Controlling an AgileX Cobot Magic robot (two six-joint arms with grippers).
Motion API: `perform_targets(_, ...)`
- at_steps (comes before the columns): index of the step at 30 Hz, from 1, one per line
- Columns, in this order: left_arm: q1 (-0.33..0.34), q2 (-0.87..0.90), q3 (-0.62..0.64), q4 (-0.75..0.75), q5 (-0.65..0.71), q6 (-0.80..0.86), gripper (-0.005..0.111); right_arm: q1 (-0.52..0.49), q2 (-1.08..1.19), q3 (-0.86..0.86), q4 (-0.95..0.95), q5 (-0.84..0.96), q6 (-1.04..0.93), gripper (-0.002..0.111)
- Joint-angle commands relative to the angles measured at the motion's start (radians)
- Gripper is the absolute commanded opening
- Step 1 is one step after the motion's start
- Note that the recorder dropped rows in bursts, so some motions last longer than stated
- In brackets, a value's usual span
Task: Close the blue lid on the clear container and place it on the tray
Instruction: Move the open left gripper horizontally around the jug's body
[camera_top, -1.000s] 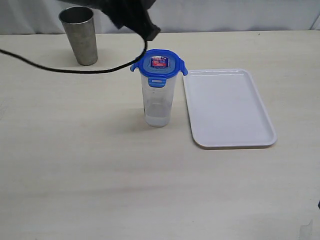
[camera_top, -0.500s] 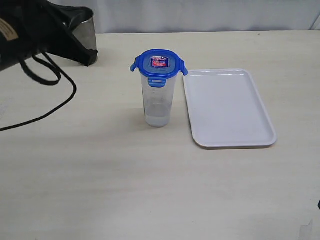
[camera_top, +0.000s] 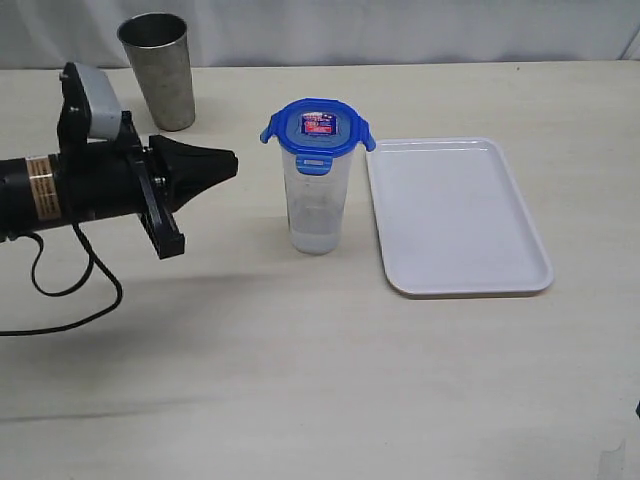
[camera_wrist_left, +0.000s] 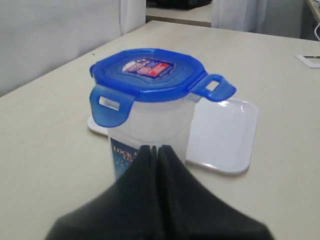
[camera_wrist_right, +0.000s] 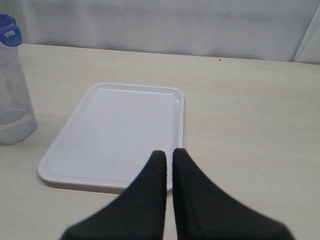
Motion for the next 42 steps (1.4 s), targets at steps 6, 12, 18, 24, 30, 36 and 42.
perform_targets(6, 0.001, 0.163, -0.015, -0.102, -0.047, 0.161, 0.060, -0.006, -0.005, 0.003, 0.000, -0.003, -0.004, 0.005)
perform_targets(12, -0.028, 0.227, -0.068, -0.198, -0.021, 0.166, 0.103, -0.006, -0.005, 0.003, 0.000, -0.003, -0.004, 0.005)
perform_targets(18, -0.035, 0.250, -0.100, -0.138, 0.006, 0.168, 0.102, -0.006, -0.005, 0.003, 0.000, -0.003, -0.004, 0.005)
perform_targets(24, -0.035, 0.279, -0.130, -0.052, 0.007, 0.120, 0.102, -0.006, -0.005, 0.003, 0.000, -0.003, -0.004, 0.005)
perform_targets(30, -0.085, 0.332, -0.185, -0.038, 0.037, 0.100, 0.102, -0.006, -0.005, 0.003, 0.000, -0.003, -0.004, 0.005)
perform_targets(36, -0.142, 0.372, -0.254, -0.049, 0.062, 0.100, 0.102, -0.006, -0.005, 0.003, 0.000, -0.003, -0.004, 0.005)
perform_targets(42, -0.165, 0.419, -0.296, -0.057, 0.086, 0.101, 0.102, -0.006, -0.005, 0.003, 0.000, -0.003, -0.004, 0.005)
